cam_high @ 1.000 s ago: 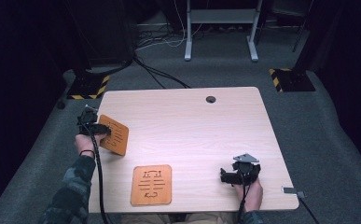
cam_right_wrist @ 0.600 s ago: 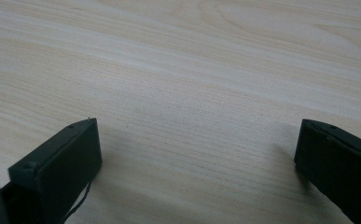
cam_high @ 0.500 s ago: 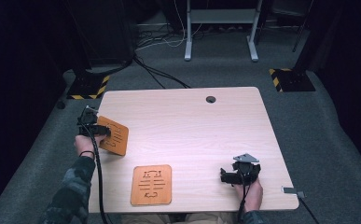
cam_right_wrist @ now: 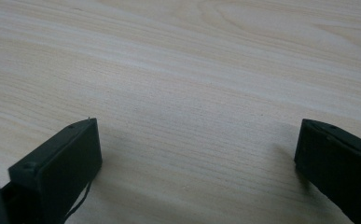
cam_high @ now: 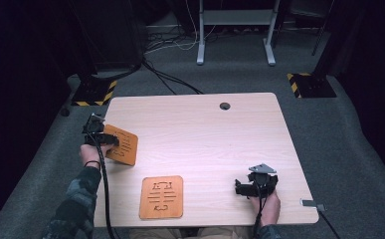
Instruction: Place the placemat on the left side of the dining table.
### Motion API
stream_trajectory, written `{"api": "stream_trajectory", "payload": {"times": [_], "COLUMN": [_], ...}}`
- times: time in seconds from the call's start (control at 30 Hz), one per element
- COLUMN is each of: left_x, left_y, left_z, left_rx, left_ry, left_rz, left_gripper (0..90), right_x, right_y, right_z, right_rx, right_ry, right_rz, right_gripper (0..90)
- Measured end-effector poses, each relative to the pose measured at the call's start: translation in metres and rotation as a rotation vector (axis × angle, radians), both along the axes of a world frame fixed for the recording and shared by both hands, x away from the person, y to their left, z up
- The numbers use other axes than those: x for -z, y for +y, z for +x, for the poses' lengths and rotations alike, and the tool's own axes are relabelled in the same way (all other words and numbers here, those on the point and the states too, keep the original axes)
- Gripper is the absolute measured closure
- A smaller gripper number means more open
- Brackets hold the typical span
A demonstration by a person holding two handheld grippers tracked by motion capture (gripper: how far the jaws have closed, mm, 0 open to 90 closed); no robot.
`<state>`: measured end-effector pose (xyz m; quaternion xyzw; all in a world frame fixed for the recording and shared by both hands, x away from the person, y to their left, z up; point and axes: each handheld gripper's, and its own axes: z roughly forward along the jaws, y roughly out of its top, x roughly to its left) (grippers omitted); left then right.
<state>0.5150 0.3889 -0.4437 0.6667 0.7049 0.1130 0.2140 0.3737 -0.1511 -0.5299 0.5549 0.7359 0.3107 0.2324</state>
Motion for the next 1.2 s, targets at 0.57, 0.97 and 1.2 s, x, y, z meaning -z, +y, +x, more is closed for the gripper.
{"api": "stream_trajectory", "payload": {"times": [0.57,0.97,1.2], "left_x": [0.007,0.010,0.014], "left_y": [0.008,0.011,0.014], "left_z": [0.003,0.003,0.004], "left_rx": [0.018,0.009,0.005], "left_ry": [0.026,0.036,0.046], "left_rz": [-0.020,0.010,-0.001], "left_gripper": [46.9,41.3,37.4], "right_x": [0.000,0.000,0.000], "right_y": [0.000,0.000,0.000], "right_z": [0.000,0.000,0.000], "right_rx": [0.000,0.000,0.000], "right_ry": [0.000,0.000,0.000], "right_rz": [0.000,0.000,0.000], "right_gripper": [0.0,0.0,0.0]}}
